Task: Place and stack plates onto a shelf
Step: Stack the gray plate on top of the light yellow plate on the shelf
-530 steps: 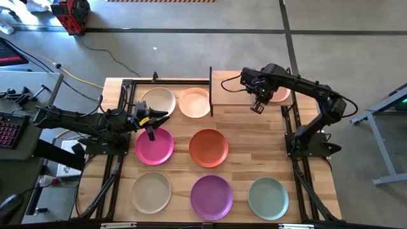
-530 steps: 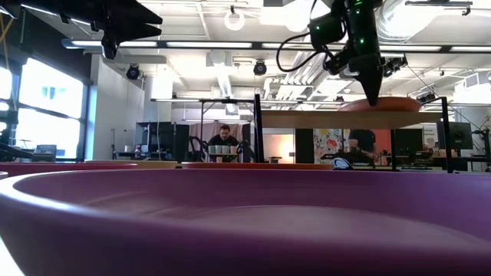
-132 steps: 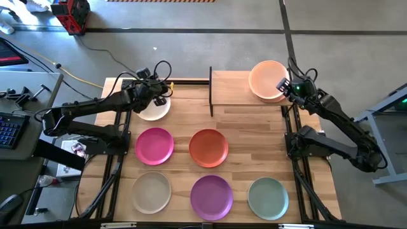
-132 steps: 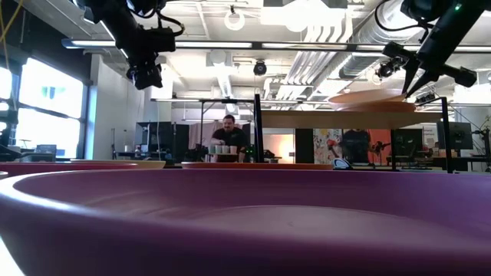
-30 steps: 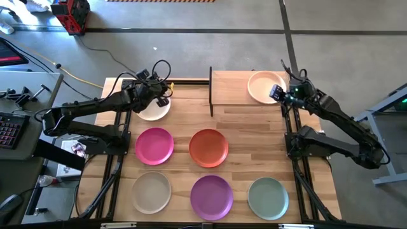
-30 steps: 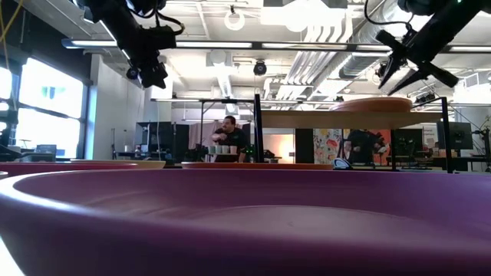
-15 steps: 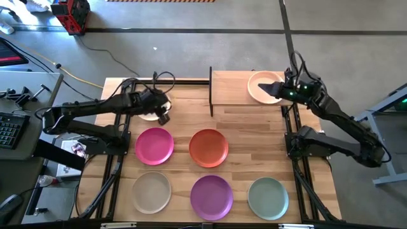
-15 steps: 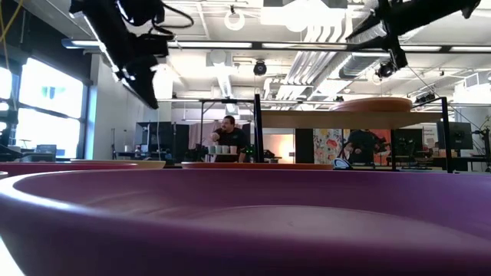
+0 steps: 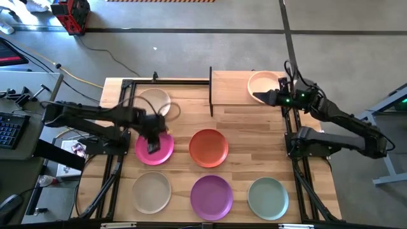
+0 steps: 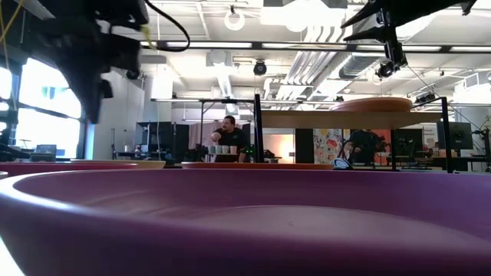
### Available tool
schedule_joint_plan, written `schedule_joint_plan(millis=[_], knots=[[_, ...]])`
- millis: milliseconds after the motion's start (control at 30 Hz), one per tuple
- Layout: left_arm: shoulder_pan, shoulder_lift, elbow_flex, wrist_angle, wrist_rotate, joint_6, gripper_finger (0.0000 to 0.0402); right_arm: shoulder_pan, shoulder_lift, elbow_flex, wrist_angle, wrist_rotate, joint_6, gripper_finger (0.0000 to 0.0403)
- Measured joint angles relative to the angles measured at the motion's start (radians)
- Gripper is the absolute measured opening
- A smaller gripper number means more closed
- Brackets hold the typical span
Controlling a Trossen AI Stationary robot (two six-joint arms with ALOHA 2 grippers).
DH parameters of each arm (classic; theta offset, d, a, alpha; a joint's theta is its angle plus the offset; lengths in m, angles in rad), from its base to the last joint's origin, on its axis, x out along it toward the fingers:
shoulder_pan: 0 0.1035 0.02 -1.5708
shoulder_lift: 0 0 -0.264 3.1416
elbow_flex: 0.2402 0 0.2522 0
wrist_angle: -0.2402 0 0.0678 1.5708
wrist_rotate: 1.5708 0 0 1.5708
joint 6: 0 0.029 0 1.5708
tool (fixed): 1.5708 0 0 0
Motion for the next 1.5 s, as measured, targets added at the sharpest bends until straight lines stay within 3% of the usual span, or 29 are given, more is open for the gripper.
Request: schedule_joint_plan(millis=[300, 767, 1067, 1500], knots=[[-0.362, 0.0, -0.051, 0.085, -0.002, -0.243, 0.0119, 0.128, 0.002, 0.0, -0.001, 0.004, 0.025, 0.0094], [-0.78, 0.0, -0.051, 0.1, -0.178, -0.671, 0.0119, 0.293, 0.002, 0.0, -0.056, 0.11, 0.027, 0.0094], [-0.883, 0.116, -0.051, 0.113, -0.217, -0.818, 0.0119, 0.35, 0.002, 0.0, -0.056, 0.138, 0.026, 0.0094], [-0.891, 0.344, -0.051, 0.122, -0.187, -0.962, 0.0119, 0.405, 0.002, 0.0, -0.056, 0.189, 0.026, 0.0094]])
